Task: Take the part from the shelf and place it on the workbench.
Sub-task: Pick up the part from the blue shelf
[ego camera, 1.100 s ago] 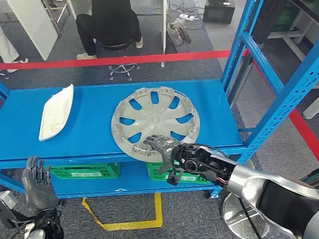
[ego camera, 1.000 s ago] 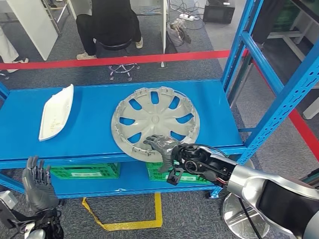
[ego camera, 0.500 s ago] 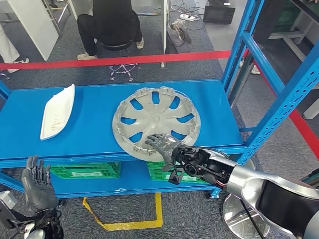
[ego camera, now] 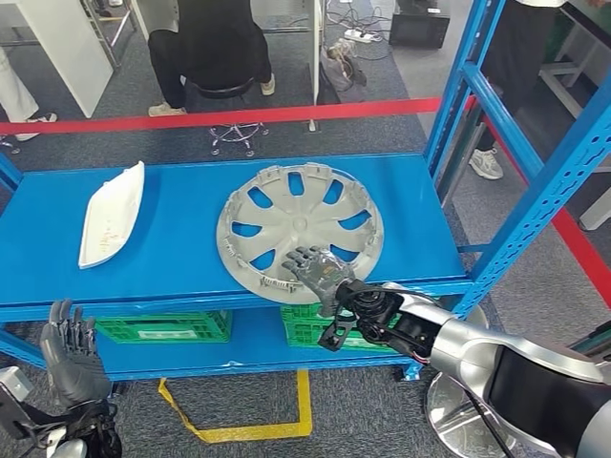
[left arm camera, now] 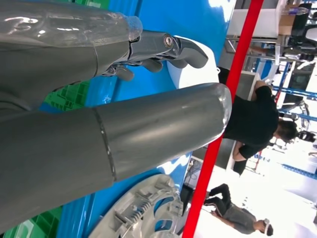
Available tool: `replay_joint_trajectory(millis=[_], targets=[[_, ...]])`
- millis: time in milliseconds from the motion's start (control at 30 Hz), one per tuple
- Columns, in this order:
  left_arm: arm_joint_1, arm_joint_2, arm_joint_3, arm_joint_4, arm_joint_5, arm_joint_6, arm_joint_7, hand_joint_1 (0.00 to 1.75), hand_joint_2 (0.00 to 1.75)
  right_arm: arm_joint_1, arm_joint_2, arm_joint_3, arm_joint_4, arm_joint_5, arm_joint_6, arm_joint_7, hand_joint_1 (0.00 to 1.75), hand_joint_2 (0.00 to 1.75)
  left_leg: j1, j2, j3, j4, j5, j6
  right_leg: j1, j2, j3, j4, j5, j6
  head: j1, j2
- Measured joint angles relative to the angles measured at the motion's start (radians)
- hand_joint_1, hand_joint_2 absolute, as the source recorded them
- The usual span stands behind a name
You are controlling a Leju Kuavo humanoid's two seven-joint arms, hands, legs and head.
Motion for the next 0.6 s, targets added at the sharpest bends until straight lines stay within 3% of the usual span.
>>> replay_joint_trajectory(millis=[67, 600], targets=[[0.000, 0.000, 0.000, 0.000, 0.000, -0.003, 0.000, 0.00, 0.00, 0.000, 0.005, 0.000, 0.016, 0.007, -0.009, -0.004, 1.75, 1.75, 0.000, 0.000, 0.002, 0.000, 0.000, 0.000, 0.000, 0.000, 0.001, 0.000, 0.000, 0.000, 0.000, 0.000], [-0.004, 0.000, 0.000, 0.000, 0.003, -0.023, -0.005, 0.00, 0.00, 0.000, 0.034, -0.028, 0.060, -0.003, -0.023, -0.030, 1.75, 1.75, 0.000, 0.001, 0.018, 0.000, -0.005, 0.002, 0.000, 0.002, 0.017, -0.002, -0.004, 0.001, 0.000, 0.000]])
